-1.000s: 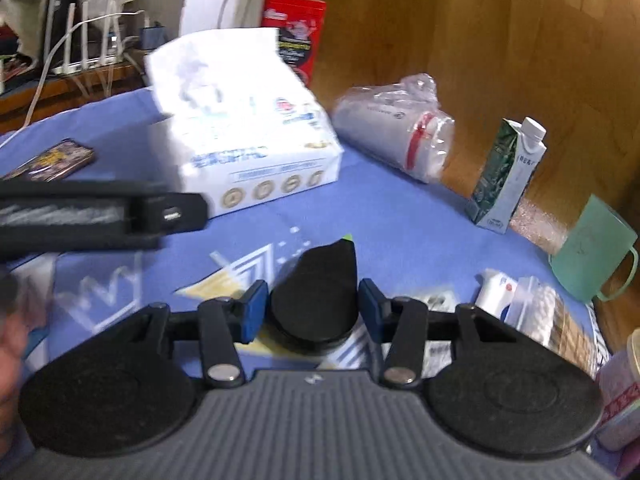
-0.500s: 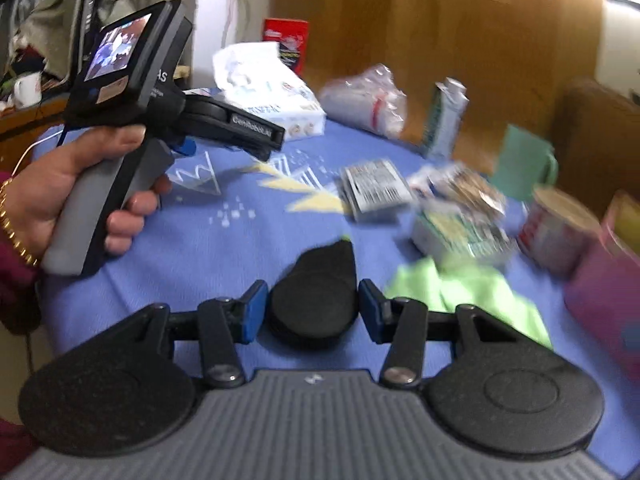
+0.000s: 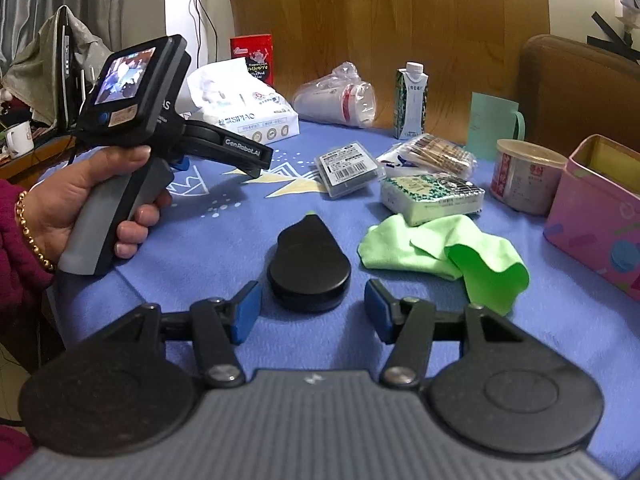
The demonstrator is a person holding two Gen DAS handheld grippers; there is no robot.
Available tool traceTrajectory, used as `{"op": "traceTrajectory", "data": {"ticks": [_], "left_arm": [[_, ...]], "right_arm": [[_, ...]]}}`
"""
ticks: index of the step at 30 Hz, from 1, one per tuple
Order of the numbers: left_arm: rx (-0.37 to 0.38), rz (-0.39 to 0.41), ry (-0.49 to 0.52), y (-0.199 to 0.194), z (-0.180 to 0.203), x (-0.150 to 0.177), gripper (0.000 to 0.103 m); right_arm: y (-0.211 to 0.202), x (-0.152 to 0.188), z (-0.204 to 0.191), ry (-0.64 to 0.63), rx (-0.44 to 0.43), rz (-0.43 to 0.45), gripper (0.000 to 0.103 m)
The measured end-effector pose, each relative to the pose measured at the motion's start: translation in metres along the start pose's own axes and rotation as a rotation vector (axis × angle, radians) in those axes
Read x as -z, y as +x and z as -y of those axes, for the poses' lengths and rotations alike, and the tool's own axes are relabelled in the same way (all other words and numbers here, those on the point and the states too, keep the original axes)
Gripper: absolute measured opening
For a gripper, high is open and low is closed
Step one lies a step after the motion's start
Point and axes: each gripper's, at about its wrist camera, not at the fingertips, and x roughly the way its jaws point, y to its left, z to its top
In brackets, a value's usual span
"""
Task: Organize soft objects
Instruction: 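Grasp the black teardrop-shaped object with the right tool, then carry the black object into the tin and release it from the right tool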
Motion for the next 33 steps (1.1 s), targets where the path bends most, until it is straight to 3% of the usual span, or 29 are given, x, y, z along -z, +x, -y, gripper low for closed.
{"op": "traceTrajectory", "data": {"ticks": [7,16,18,23,26,27,29,30,33], "left_arm": [[-0.008,0.001,-0.008,-0.003,0.002,0.003,0.103],[0.022,-0.01,-0.014,-0.006,0.001,0.004,0.102],[0.1,-0.017,-0.024,-0.019,-0.001,0.01,0.102],[0.53,-0.118,-0.088,-0.059,-0.002,0.021,0.087],[0.707,-0.221,-0.093,-0.06,0.014,0.025,0.081],[0.739,-0.253,-0.082,-0.058,0.022,0.028,0.074],[0.733,-0.24,-0.039,-0.064,0.037,0.03,0.068],[0.75,-0.256,-0.016,-0.065,0.045,0.031,0.056],[0.772,-0.25,-0.009,-0.071,0.057,0.023,0.056]], "right_arm": [[0.003,-0.001,-0.002,0.004,0.002,0.002,0.065],[0.012,-0.006,-0.004,0.009,0.005,-0.004,0.066],[0.013,-0.006,-0.004,-0.002,0.006,-0.007,0.066],[0.014,-0.006,-0.004,-0.017,-0.007,-0.007,0.06],[0.016,-0.009,-0.005,-0.024,-0.02,-0.008,0.052],[0.016,-0.008,-0.004,-0.028,-0.022,-0.007,0.052],[0.014,-0.007,-0.004,-0.023,-0.031,-0.001,0.051],[0.011,-0.006,-0.002,-0.012,-0.039,0.005,0.051],[-0.004,-0.006,0.002,-0.001,-0.032,0.064,0.051]]}}
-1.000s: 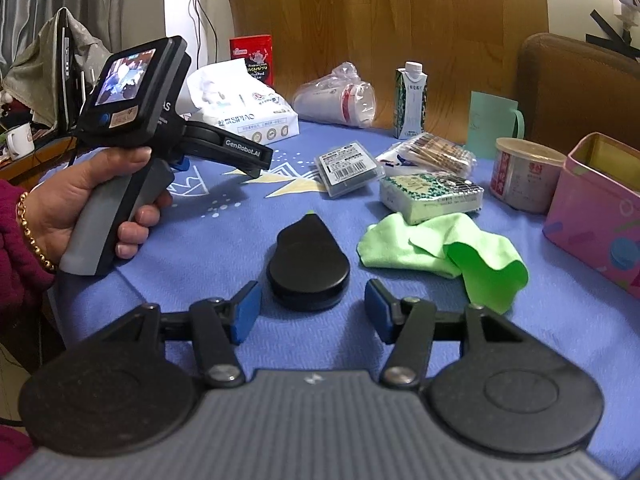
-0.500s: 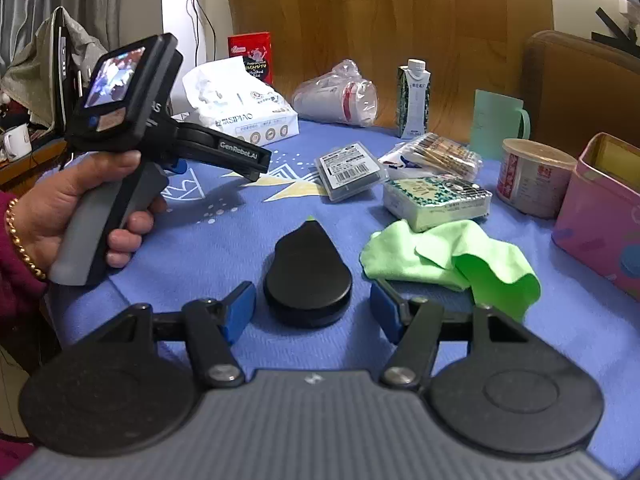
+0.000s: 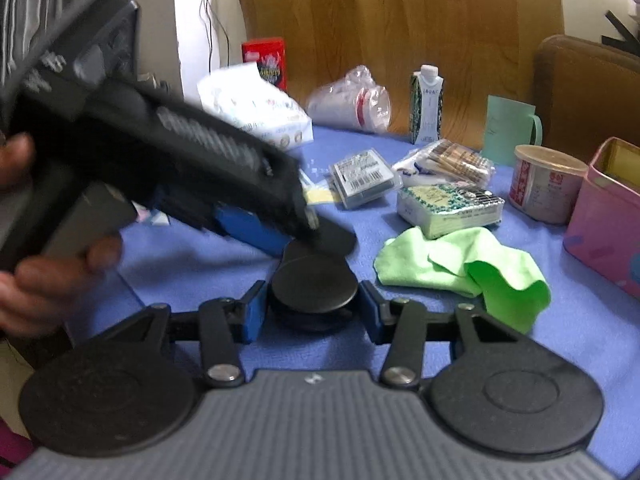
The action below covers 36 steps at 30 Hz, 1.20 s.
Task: Organize soft objects
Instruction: 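Carry the black object into the tin and release it from the right tool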
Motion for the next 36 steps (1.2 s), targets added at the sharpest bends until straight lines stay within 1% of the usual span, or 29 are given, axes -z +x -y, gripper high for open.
{"op": "traceTrajectory", "data": {"ticks": [2,5,8,9,11,13,17,18,20,22,25,27,28,29,33,34,36], "left_arm": [[0.026,0.024,0.042,-0.001,0.019,-0.012,0.055],[0.062,0.057,0.141,0.007,0.058,-0.039,0.055],[0.103,0.075,0.24,0.031,0.103,-0.059,0.055],[0.115,0.072,0.253,0.042,0.117,-0.062,0.055],[0.143,0.066,0.279,0.063,0.14,-0.072,0.055],[0.154,0.065,0.309,0.08,0.158,-0.076,0.055],[0.151,0.037,0.323,0.123,0.188,-0.087,0.056],[0.143,0.028,0.325,0.131,0.192,-0.089,0.058],[0.114,0.023,0.318,0.138,0.192,-0.093,0.058],[0.106,0.036,0.294,0.137,0.188,-0.095,0.064],[0.099,0.057,0.289,0.126,0.176,-0.097,0.066],[0.088,0.076,0.292,0.116,0.169,-0.098,0.068],[0.085,0.088,0.288,0.109,0.163,-0.097,0.069],[0.08,0.103,0.285,0.102,0.155,-0.097,0.069],[0.034,0.159,0.248,0.076,0.119,-0.098,0.07],[0.023,0.17,0.229,0.07,0.107,-0.098,0.07],[-0.007,0.193,0.186,0.053,0.078,-0.096,0.07]], "right_arm": [[-0.012,-0.005,0.004,-0.013,0.04,0.053,0.051],[-0.033,-0.015,0.019,-0.017,0.127,0.146,0.051],[-0.049,-0.024,0.039,-0.037,0.246,0.21,0.051],[-0.054,-0.026,0.049,-0.031,0.285,0.222,0.051],[-0.064,-0.029,0.07,0.003,0.342,0.233,0.051],[-0.071,-0.03,0.093,0.04,0.387,0.241,0.051],[-0.071,-0.033,0.134,0.109,0.446,0.213,0.051],[-0.069,-0.033,0.141,0.123,0.455,0.202,0.051],[-0.06,-0.036,0.156,0.152,0.478,0.167,0.052],[-0.052,-0.038,0.167,0.159,0.508,0.132,0.052],[-0.041,-0.038,0.182,0.174,0.553,0.092,0.052],[-0.032,-0.04,0.191,0.179,0.612,0.085,0.052],[-0.031,-0.04,0.193,0.182,0.641,0.086,0.055],[-0.031,-0.04,0.195,0.188,0.663,0.097,0.06],[-0.035,-0.038,0.195,0.219,0.724,0.143,0.06],[-0.038,-0.038,0.193,0.234,0.725,0.159,0.06],[-0.043,-0.04,0.188,0.257,0.699,0.2,0.06]]}}
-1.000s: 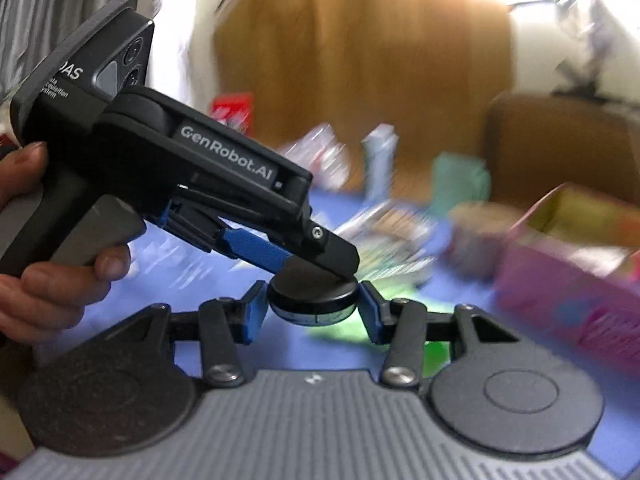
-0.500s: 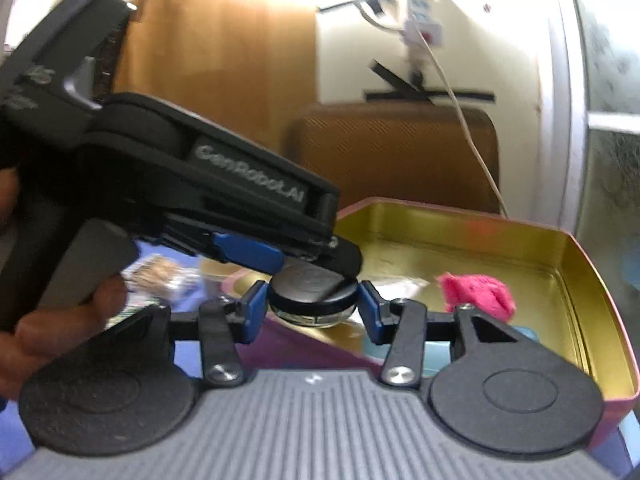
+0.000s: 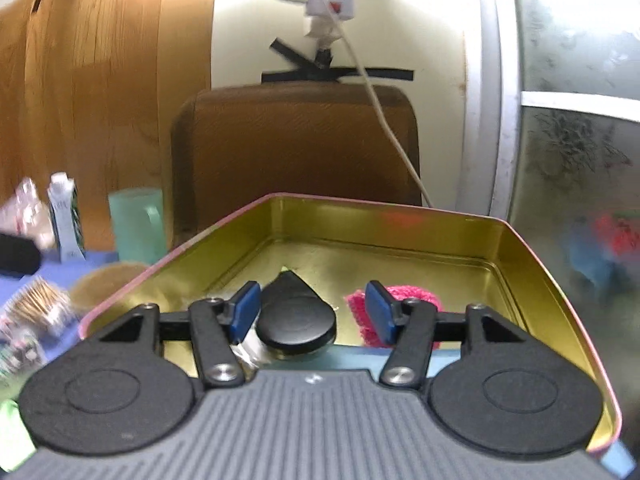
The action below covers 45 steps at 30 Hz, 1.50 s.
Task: Organize soft objects
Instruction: 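Carry the black object into the tin and release it from the right tool, then grasp the clear barcode-labelled box with the right tool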
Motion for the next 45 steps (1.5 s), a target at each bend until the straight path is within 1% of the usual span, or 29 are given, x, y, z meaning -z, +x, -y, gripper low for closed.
{"op": "traceTrajectory", "data": {"ticks": [3,5,6,8,12,14,16,18,23,25,26,27,29,32,35,36,39,42,44,45], "left_arm": [[-0.099,0.012,-0.048,-0.019,-0.043,0.011,0.07],[-0.193,0.013,-0.062,-0.029,-0.071,0.022,0.07],[-0.243,0.009,-0.072,-0.033,-0.084,0.027,0.07],[-0.309,0.001,-0.106,-0.042,-0.112,0.04,0.07],[-0.375,-0.001,-0.153,-0.055,-0.151,0.06,0.07],[-0.36,0.046,-0.146,-0.062,-0.159,0.069,0.07],[-0.369,0.077,-0.139,-0.065,-0.163,0.073,0.07],[-0.356,0.098,-0.153,-0.068,-0.163,0.073,0.071],[-0.364,0.13,-0.225,-0.074,-0.171,0.072,0.071],[-0.368,0.133,-0.229,-0.075,-0.173,0.073,0.071],[-0.372,0.132,-0.225,-0.075,-0.173,0.073,0.071],[-0.375,0.13,-0.221,-0.072,-0.175,0.074,0.071],[-0.378,0.127,-0.213,-0.071,-0.175,0.074,0.072],[-0.375,0.124,-0.208,-0.071,-0.174,0.074,0.074],[-0.372,0.121,-0.205,-0.071,-0.173,0.075,0.077],[-0.373,0.12,-0.202,-0.071,-0.173,0.075,0.077],[-0.364,0.114,-0.197,-0.071,-0.174,0.074,0.078],[-0.317,0.099,-0.203,-0.073,-0.174,0.075,0.078],[-0.283,0.075,-0.215,-0.079,-0.168,0.078,0.077],[-0.247,0.062,-0.234,-0.084,-0.163,0.081,0.077]], "right_arm": [[-0.016,-0.002,-0.017,0.0,-0.057,0.044,0.061],[-0.026,-0.001,-0.033,-0.005,-0.124,0.048,0.061],[-0.021,-0.004,-0.04,-0.007,-0.167,0.038,0.062],[-0.022,-0.003,-0.061,-0.026,-0.255,0.007,0.064],[-0.016,0.006,-0.111,-0.102,-0.401,-0.078,0.064],[-0.009,0.01,-0.133,-0.124,-0.457,-0.131,0.064],[-0.002,0.013,-0.155,-0.145,-0.516,-0.188,0.064],[0.003,0.018,-0.176,-0.186,-0.555,-0.22,0.064],[0.02,0.03,-0.224,-0.317,-0.562,-0.269,0.066],[0.024,0.038,-0.238,-0.366,-0.555,-0.289,0.069],[0.029,0.044,-0.246,-0.393,-0.549,-0.306,0.068],[0.03,0.047,-0.248,-0.39,-0.555,-0.301,0.066],[0.031,0.047,-0.249,-0.373,-0.568,-0.308,0.059],[0.021,0.049,-0.245,-0.36,-0.579,-0.318,0.059],[-0.002,0.058,-0.238,-0.373,-0.627,-0.313,0.059],[-0.012,0.062,-0.234,-0.372,-0.649,-0.324,0.058],[-0.037,0.074,-0.224,-0.384,-0.665,-0.301,0.059],[-0.054,0.081,-0.203,-0.316,-0.696,-0.325,0.059],[-0.059,0.082,-0.188,-0.249,-0.696,-0.34,0.059],[-0.061,0.082,-0.18,-0.2,-0.699,-0.352,0.059]]}}
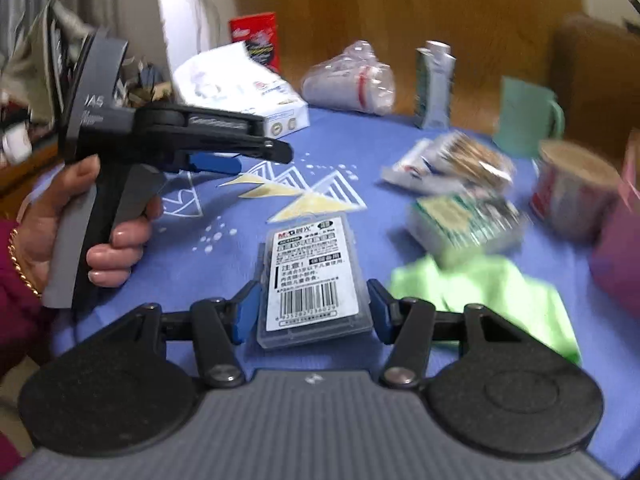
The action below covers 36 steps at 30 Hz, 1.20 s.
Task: Organize soft objects
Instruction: 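Grasp the clear barcode-labelled box with the right tool, then lower the clear box into the tin and open the right tool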
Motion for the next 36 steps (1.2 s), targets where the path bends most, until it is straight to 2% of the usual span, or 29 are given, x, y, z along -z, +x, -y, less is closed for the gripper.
{"op": "traceTrajectory", "data": {"ticks": [3,5,8,9,12,13,19,22,25,29,32,36], "left_arm": [[0.15,-0.086,-0.035,-0.018,0.016,0.01,0.076],[0.212,-0.164,-0.031,-0.02,0.032,0.018,0.074],[0.242,-0.267,-0.009,-0.013,0.054,0.031,0.069],[0.244,-0.275,0.001,-0.011,0.061,0.035,0.069],[0.272,-0.312,0.019,-0.005,0.076,0.039,0.043],[0.288,-0.324,0.009,-0.003,0.08,0.038,0.042],[0.368,-0.269,0.122,-0.002,0.138,0.018,0.04],[0.42,-0.257,0.183,0.011,0.18,0.003,0.04],[0.467,-0.265,0.241,0.034,0.226,-0.006,0.041],[0.496,-0.35,0.261,0.078,0.279,-0.009,0.042],[0.505,-0.404,0.265,0.105,0.308,-0.011,0.044],[0.476,-0.473,0.247,0.143,0.327,-0.014,0.047]], "right_arm": [[-0.011,0.007,0.018,0.144,-0.046,0.026,0.059],[-0.014,0.011,0.028,0.218,-0.085,0.044,0.059],[-0.017,0.016,0.034,0.278,-0.128,0.065,0.059],[-0.018,0.017,0.035,0.289,-0.139,0.073,0.059],[-0.024,0.022,0.039,0.301,-0.166,0.09,0.059],[-0.027,0.023,0.039,0.292,-0.163,0.093,0.059],[-0.066,0.018,0.056,0.21,-0.061,0.223,0.059],[-0.088,0.008,0.071,0.175,0.039,0.295,0.059],[-0.108,0.002,0.1,0.198,0.127,0.335,0.059],[-0.124,-0.009,0.152,0.297,0.197,0.29,0.059],[-0.132,-0.02,0.197,0.386,0.195,0.217,0.059],[-0.122,-0.038,0.247,0.453,0.173,0.089,0.059]]}}
